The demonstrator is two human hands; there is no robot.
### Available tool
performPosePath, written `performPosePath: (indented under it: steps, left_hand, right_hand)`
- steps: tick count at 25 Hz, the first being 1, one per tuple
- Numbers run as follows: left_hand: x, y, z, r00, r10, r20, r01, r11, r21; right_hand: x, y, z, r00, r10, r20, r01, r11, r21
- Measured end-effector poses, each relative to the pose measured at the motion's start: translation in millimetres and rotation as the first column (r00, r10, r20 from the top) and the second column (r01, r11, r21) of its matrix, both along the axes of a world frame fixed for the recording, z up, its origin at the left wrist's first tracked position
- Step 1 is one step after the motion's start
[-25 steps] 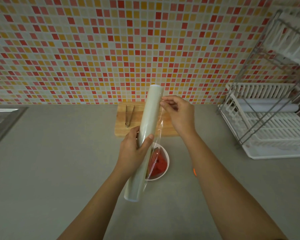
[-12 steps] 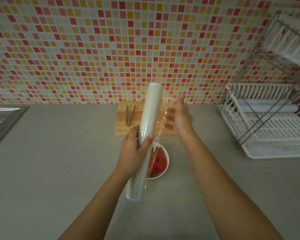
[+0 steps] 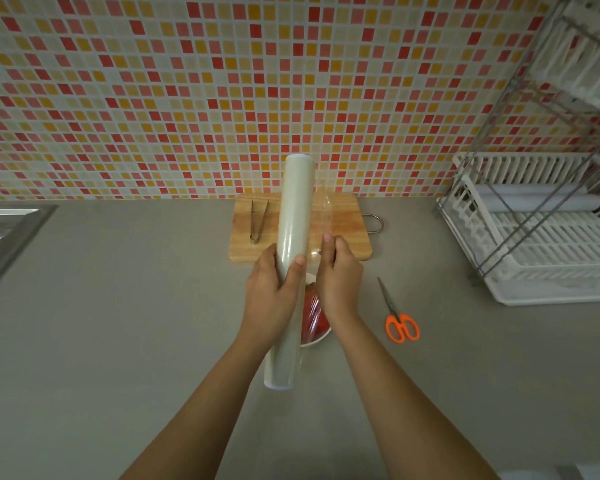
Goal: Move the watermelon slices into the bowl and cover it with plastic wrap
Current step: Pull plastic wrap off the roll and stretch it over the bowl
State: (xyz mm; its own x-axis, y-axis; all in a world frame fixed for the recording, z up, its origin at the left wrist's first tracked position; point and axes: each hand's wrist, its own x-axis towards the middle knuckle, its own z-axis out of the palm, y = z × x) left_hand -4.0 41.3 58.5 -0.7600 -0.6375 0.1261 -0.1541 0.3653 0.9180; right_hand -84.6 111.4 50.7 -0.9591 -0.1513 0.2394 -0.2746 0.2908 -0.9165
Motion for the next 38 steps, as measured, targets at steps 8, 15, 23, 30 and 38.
performPosePath:
  steps: [8,15,23,30,38]
  left_hand:
    - [-7.4,0.9,-4.0,0.997,0.036,0.068,-0.065,0.871,0.487]
    - [-6.7,0.2,-18.2,0.989,0.028,0.147,-0.062,0.971,0.231]
    - [-0.8,-18.0,-29.1,0.968,-0.062,0.245,-0.142,0.668,0.730]
    - [4.4,-21.5,-45.1,0.955,0.011,0.298,-0.167,0.849,0.502]
    - [4.6,-24.3,-44.4,0.944,-0.034,0.329,-0.123,0.887,0.446]
  right_hand:
    - [-17.8,12.5,-21.0,0.999,0.016,0.051,-0.020,0.996,0.092]
    - [-24.4,24.7,-38.4,0.996,0.006,0.092,-0.017,0.992,0.123]
    - [-36.8,36.5,-75.8,0.978,0.031,0.207,-0.072,0.978,0.196]
    - [-34.8,36.5,-107.7,0.964,0.032,0.266,-0.084,0.979,0.187]
    - [-42.2,41.5,-117.6,0.940,0.039,0.339,-0.088,0.988,0.131]
